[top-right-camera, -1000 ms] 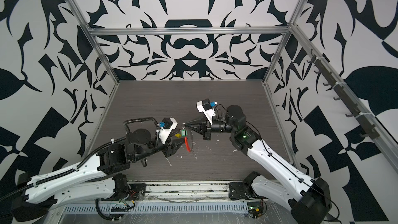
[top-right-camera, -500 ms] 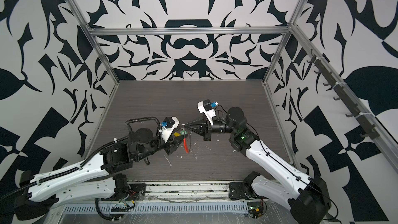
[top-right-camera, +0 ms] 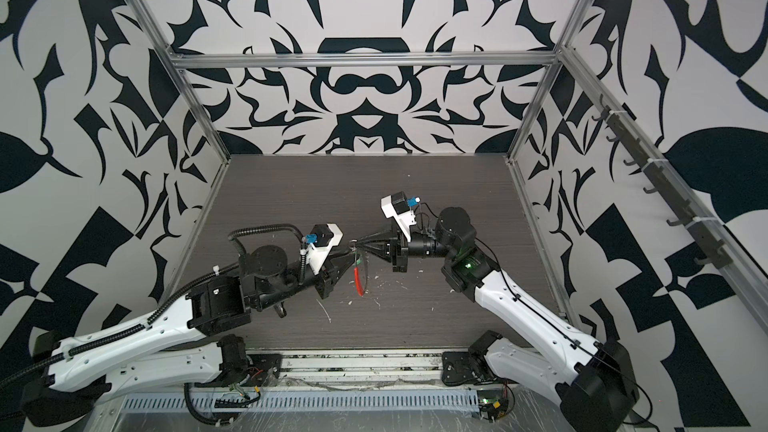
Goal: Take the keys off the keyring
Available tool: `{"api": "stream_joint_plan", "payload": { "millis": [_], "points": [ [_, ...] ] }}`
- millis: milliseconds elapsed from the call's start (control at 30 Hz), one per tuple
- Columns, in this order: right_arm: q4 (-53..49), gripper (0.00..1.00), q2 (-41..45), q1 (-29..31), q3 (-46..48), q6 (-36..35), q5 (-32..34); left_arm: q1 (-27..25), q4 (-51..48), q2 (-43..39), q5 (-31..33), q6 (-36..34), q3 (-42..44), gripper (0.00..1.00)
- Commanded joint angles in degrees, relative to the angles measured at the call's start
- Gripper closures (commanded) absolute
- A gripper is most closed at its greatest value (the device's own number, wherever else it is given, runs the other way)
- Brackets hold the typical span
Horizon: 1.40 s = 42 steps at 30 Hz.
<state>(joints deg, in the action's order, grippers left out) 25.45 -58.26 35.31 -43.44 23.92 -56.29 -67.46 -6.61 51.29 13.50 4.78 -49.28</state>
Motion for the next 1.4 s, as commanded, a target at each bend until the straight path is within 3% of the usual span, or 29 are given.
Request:
{"api": "stream_joint_plan", "payload": {
  "millis": [0, 133, 567, 933, 1033, 1133, 1233, 1367],
  "points": [
    [4.3, 1.0, 1.04, 0.11, -0.43, 0.79, 0.63, 0.09, 0.99, 0.19, -0.76, 0.05, -1.7, 0.84],
    [5.92, 1.0, 0.89, 0.13, -0.09, 2.16, 1.66, -0.01, 1.03, 0.72, -0.97, 0.56, -2.07, 1.0],
    [24.52, 1.0, -1.2, 0.41, 4.81, 13.78, 8.76, -0.75, 3.44, 6.74, -0.14, 2.22, -3.45, 1.0],
    [32.01, 1.0, -2.46, 4.19, 8.75, 17.07, 15.63, -0.92, 6.15, 9.98, 7.59, 2.67, -4.21, 1.0],
    [32.02, 1.0, -2.1, 4.6, 8.86, 17.04, 16.13, -0.92, 5.79, 9.61, 7.71, 2.78, -4.15, 1.0],
    [25.84, 1.0, -0.19, 4.59, 8.33, 13.59, 16.2, -0.93, 4.23, 8.22, 6.77, 3.21, -4.03, 1.0],
    [22.97, 1.0, 1.41, 4.59, 8.36, 11.69, 15.71, -0.97, 3.81, 6.41, 6.21, 3.57, -3.0, 0.82],
    [20.97, 1.0, 2.55, 4.59, 8.02, 10.15, 13.95, -1.06, 2.93, 4.72, 5.74, 4.13, -2.4, 0.7]
  ]
}}
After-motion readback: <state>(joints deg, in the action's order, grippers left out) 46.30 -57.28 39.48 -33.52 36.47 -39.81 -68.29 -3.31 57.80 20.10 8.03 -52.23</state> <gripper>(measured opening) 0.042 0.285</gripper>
